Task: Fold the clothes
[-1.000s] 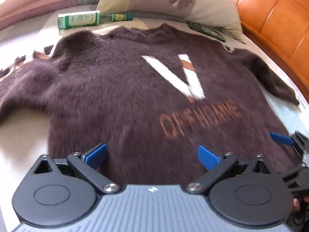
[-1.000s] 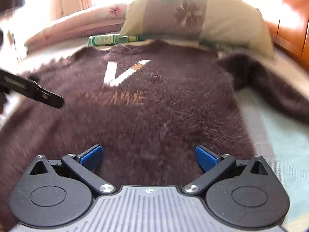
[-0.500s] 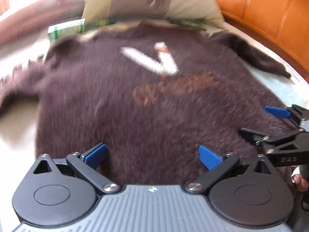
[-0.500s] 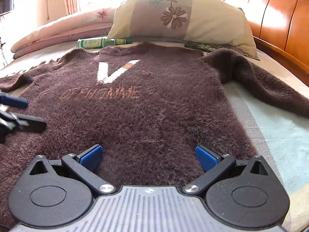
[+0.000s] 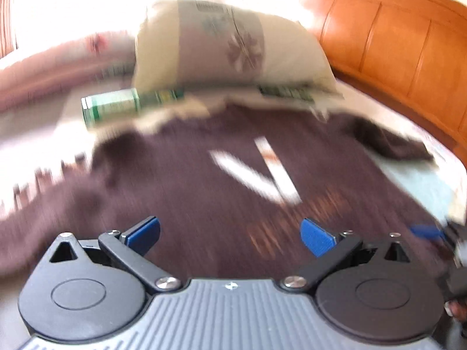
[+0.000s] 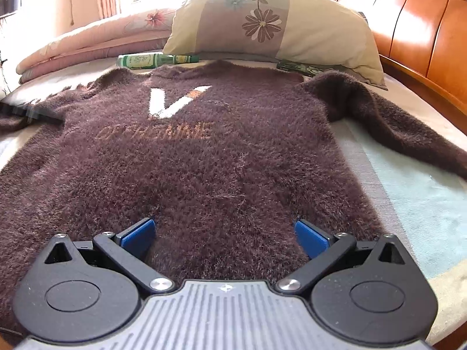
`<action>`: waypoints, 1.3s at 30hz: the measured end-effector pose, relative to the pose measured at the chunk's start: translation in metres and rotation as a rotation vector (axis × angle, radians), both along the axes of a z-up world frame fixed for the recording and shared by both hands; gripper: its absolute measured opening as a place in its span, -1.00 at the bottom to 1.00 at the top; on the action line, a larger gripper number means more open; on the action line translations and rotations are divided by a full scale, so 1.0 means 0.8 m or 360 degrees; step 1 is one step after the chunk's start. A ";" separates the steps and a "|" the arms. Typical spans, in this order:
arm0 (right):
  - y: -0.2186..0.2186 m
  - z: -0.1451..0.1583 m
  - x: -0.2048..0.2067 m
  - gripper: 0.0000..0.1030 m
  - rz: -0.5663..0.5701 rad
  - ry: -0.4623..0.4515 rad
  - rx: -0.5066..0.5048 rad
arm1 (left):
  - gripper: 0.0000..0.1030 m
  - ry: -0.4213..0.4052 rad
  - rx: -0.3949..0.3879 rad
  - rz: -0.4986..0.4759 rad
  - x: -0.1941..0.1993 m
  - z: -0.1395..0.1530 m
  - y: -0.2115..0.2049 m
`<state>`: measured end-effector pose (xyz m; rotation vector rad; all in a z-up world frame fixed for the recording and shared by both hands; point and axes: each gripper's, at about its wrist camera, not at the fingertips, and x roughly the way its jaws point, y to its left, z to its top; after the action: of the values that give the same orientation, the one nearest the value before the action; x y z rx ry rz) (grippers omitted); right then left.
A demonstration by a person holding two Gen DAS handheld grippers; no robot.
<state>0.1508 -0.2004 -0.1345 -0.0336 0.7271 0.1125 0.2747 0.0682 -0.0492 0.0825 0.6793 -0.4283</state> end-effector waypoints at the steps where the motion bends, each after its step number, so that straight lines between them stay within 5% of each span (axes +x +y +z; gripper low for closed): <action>1: 0.000 0.000 0.001 1.00 -0.0007 0.0003 -0.0001 | 0.98 -0.0044 -0.0008 0.0031 0.018 0.008 0.006; 4: 0.002 0.000 0.002 1.00 -0.0019 0.0008 -0.0006 | 0.98 -0.0063 0.0007 0.0164 0.082 0.015 0.025; 8: 0.002 0.000 0.001 1.00 -0.0027 0.0008 -0.0009 | 0.98 0.0130 0.0023 0.0389 0.153 -0.019 0.055; 11: 0.002 0.001 0.001 1.00 -0.0027 0.0008 -0.0011 | 0.98 0.0330 -0.0109 0.0453 0.160 -0.056 0.089; 16: 0.003 0.001 0.002 1.00 -0.0025 0.0011 -0.0014 | 0.98 0.0273 -0.0241 0.0292 0.110 -0.078 0.142; 22: 0.004 -0.001 0.001 1.00 -0.0028 0.0005 -0.0019 | 0.98 0.0286 -0.0071 0.0436 0.087 -0.075 0.206; 24: 0.004 -0.001 0.001 1.00 -0.0027 0.0003 -0.0019 | 0.98 0.0327 -0.0148 0.0493 0.088 -0.069 0.228; 34: 0.005 0.016 0.014 1.00 -0.0022 0.0142 -0.0018 | 0.98 0.0309 -0.0508 0.0278 0.156 -0.012 0.167; 39: -0.004 0.026 0.013 1.00 0.0067 0.0080 0.0095 | 0.98 0.0464 -0.0736 0.0267 0.230 -0.043 0.123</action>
<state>0.1615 -0.2035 -0.1136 0.0109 0.7730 0.1755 0.4584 0.1668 -0.0839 -0.4794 0.8501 -0.4302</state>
